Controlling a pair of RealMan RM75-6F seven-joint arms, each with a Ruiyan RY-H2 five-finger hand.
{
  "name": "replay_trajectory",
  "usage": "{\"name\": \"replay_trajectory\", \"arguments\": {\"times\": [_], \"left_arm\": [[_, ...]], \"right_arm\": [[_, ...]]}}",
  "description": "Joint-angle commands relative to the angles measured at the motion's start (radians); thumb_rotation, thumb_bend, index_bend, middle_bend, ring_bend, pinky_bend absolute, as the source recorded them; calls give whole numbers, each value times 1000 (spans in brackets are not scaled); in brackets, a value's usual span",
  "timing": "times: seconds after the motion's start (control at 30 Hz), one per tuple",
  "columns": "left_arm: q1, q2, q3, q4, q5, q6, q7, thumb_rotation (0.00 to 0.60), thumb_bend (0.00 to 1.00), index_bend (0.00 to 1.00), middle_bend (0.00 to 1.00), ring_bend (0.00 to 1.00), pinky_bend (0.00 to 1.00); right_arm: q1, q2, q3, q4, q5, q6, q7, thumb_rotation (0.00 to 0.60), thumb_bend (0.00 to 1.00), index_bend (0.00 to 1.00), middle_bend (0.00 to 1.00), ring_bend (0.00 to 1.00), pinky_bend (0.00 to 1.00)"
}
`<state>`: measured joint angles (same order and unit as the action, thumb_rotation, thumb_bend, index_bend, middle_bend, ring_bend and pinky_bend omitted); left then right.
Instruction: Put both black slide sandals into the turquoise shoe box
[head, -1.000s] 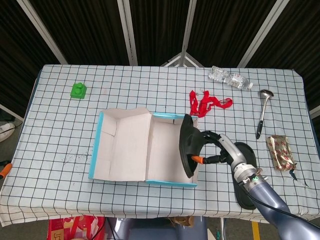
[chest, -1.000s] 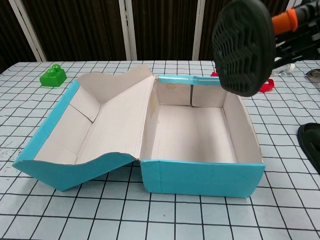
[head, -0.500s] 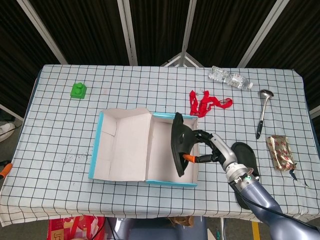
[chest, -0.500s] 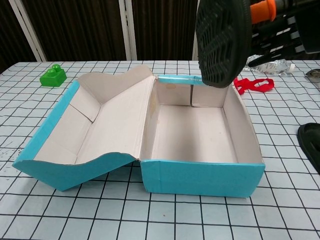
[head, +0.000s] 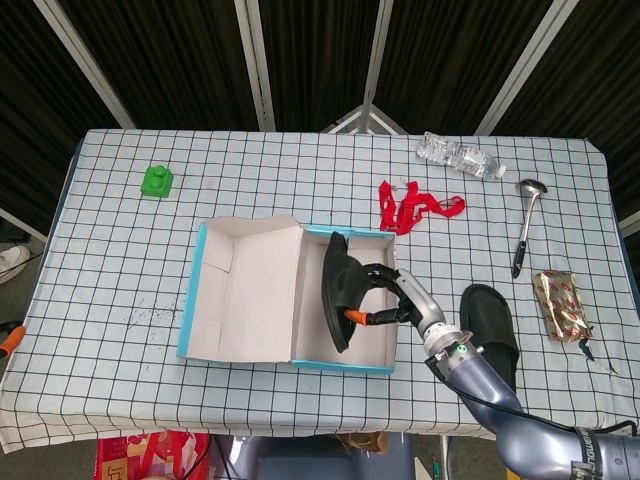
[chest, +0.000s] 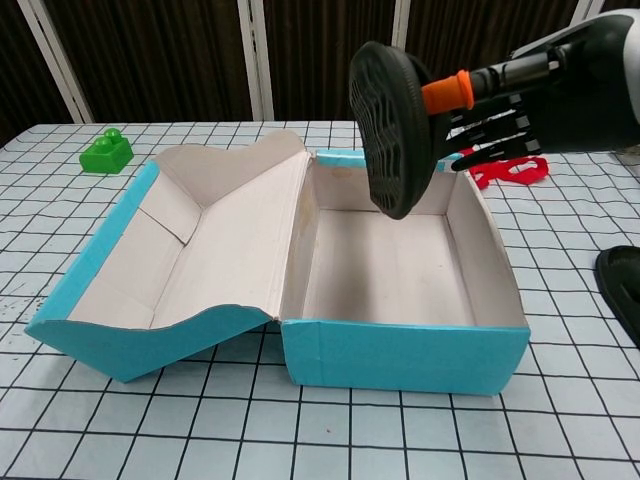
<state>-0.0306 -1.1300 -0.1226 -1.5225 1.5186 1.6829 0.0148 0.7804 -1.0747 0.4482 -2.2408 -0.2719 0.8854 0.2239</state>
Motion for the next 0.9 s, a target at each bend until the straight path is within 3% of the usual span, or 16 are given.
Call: {"name": "replay_trajectory", "arguments": {"times": [0.03,0.3,0.9], "left_arm": [[0,0,0,1,0,0,0,600,265,48,0,0,10],[-4,-1,-5,8,-11,-9,-5,600,265,48,0,0,10],[-8,-2,-3,10,-12,-15,-5,600,265,48,0,0,10]], "right_arm": [[19,-29,-14,30,9,10,-4,600,805,651,500,295,87],[49,-90,-34,94,28,18,-7,600,805,651,500,295,87],[57,-122,-48,106,4,-17,-2,600,805,651,500,295,87]]}}
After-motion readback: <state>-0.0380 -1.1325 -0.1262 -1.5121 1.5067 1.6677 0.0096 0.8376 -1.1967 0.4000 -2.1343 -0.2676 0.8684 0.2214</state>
